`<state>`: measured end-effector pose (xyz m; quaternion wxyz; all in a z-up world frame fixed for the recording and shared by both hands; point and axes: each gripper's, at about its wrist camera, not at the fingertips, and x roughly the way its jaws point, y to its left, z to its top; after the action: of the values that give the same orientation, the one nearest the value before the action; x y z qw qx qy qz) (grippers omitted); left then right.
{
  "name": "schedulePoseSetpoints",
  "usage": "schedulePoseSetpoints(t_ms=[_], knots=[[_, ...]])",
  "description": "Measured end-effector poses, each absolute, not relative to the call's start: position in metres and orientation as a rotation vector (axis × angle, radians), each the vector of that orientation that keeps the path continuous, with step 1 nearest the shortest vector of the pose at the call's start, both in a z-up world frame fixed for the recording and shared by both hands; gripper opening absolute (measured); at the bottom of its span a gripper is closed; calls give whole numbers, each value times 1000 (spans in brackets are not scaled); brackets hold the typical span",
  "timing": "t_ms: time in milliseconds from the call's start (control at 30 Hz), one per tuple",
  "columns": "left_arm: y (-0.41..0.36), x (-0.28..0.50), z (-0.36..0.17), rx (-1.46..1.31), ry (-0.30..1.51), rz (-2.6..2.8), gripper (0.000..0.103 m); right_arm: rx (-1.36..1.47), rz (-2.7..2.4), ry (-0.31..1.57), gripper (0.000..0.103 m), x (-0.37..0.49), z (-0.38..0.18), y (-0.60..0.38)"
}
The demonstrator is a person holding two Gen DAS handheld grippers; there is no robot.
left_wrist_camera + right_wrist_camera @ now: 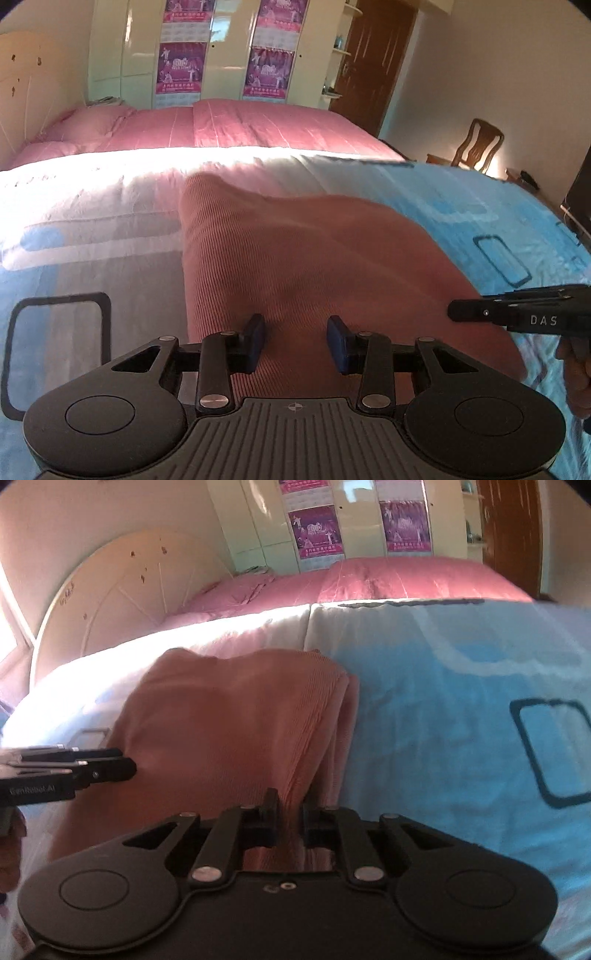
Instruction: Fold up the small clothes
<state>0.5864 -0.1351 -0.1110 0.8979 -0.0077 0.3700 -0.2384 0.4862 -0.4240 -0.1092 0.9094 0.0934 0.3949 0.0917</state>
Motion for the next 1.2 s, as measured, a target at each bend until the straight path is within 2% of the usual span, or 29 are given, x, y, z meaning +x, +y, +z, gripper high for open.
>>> schedulePoseSetpoints(t_ms=[33, 100, 167, 333, 367, 400, 567, 633, 767, 867, 900, 933, 1000, 1100, 1167, 1200], knots=[[-132, 590, -108, -21, 748, -495, 39, 215, 181, 791, 30, 487, -106, -429], [-129, 601, -105, -21, 732, -495, 39, 269, 161, 734, 38, 490, -99, -445], [-127, 616, -104, -36, 742, -489, 39, 384, 160, 727, 37, 511, -100, -465], [-143, 660, -121, -43, 768, -493, 39, 578, 198, 794, 31, 568, -119, -491], [-145, 662, -123, -36, 775, -493, 39, 590, 214, 815, 26, 575, -122, -492], [-147, 663, -126, -26, 782, -487, 39, 588, 224, 812, 7, 580, -124, -492], [-156, 661, -132, 42, 770, -463, 39, 207, 261, 606, 7, 560, -102, -449], [-157, 663, -134, 37, 778, -467, 38, 127, 206, 714, 7, 574, -123, -443], [-159, 663, -133, 57, 780, -476, 38, 120, 176, 714, 7, 569, -131, -440], [-159, 662, -127, 74, 776, -484, 39, 116, 148, 726, 14, 570, -129, -438], [-159, 658, -120, 79, 749, -487, 39, 106, 124, 725, 29, 569, -123, -437], [-159, 655, -114, 80, 713, -495, 39, 88, 95, 698, 31, 569, -115, -435], [-160, 656, -108, 71, 688, -508, 39, 67, 110, 615, 33, 564, -99, -435], [-169, 676, -118, 85, 740, -504, 39, 10, 156, 628, 27, 571, -93, -422], [-173, 687, -132, 75, 798, -506, 39, -47, 153, 726, 23, 586, -108, -413], [-174, 688, -136, 62, 802, -516, 39, -86, 122, 815, 27, 595, -122, -409]])
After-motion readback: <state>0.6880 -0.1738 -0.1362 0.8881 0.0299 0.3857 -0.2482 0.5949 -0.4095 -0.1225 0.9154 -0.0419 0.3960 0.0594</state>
